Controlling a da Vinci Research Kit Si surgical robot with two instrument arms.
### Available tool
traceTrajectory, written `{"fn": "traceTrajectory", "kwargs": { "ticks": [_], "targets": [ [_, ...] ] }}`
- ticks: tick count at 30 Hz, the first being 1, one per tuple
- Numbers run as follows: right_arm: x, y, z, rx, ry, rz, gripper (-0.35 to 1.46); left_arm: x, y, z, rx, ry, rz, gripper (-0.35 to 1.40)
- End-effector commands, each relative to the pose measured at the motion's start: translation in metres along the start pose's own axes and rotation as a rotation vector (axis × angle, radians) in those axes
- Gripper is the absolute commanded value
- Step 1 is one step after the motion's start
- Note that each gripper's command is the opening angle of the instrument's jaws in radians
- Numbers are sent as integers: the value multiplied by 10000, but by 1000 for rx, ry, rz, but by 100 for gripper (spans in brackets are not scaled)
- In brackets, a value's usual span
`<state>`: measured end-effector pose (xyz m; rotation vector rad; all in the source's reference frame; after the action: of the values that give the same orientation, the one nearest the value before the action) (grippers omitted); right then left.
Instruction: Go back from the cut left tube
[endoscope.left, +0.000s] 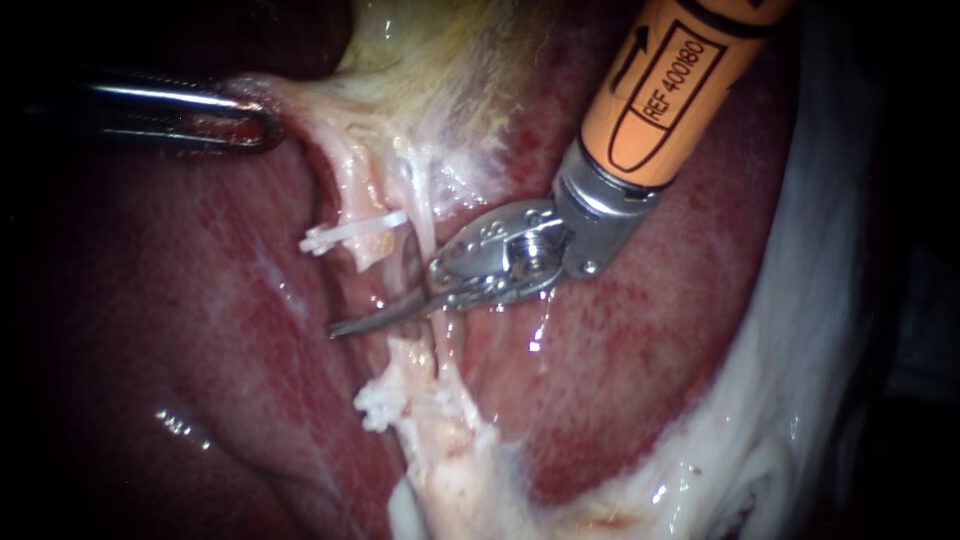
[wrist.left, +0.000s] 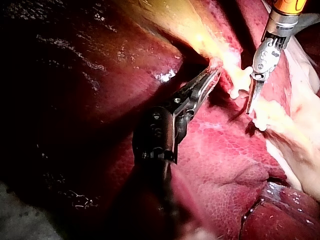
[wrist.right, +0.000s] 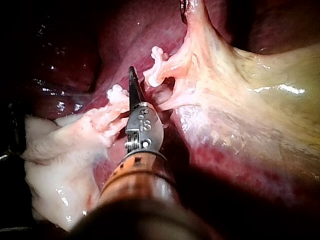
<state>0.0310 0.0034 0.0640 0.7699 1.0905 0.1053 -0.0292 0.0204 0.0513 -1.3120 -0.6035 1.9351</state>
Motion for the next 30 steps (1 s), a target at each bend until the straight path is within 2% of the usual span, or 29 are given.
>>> {"fn": "traceTrajectory", "kwargs": {
  "ticks": [1,5,6,7,8,10,13,17,19,22,25,26,30],
  "targets": [
    [0,-1,0,4,-1,6,-35,0,0,0,-1,0,0,-35],
    [0,-3,0,18,0,16,-35,0,0,0,-1,0,0,-35],
    [0,-4,1,19,3,15,-16,0,-1,0,-1,0,0,-35],
    [1,-6,1,24,8,26,37,-1,-1,0,-1,0,0,-35],
    [1,-7,1,25,14,37,63,-1,-1,0,-1,0,0,-35],
    [2,-9,2,22,20,41,96,-1,-2,0,-2,0,1,-35],
    [3,-10,2,-16,28,42,125,-2,-3,-1,-2,0,1,-35],
    [3,-10,0,-53,34,49,140,-2,-4,-1,-3,-1,1,-35],
    [1,-13,-3,-63,35,49,140,-2,-4,-1,-3,-1,1,-35],
    [-5,-26,-20,-100,41,48,141,-3,-5,-1,-2,0,2,-35],
    [-14,-49,-48,-222,58,60,143,-4,-7,0,-2,0,2,-35],
    [-16,-59,-62,-289,66,74,143,-4,-8,0,-3,-1,2,-35],
    [-26,-85,-108,-406,45,-26,143,-5,-10,1,-3,-1,3,-35]
  ]
}}
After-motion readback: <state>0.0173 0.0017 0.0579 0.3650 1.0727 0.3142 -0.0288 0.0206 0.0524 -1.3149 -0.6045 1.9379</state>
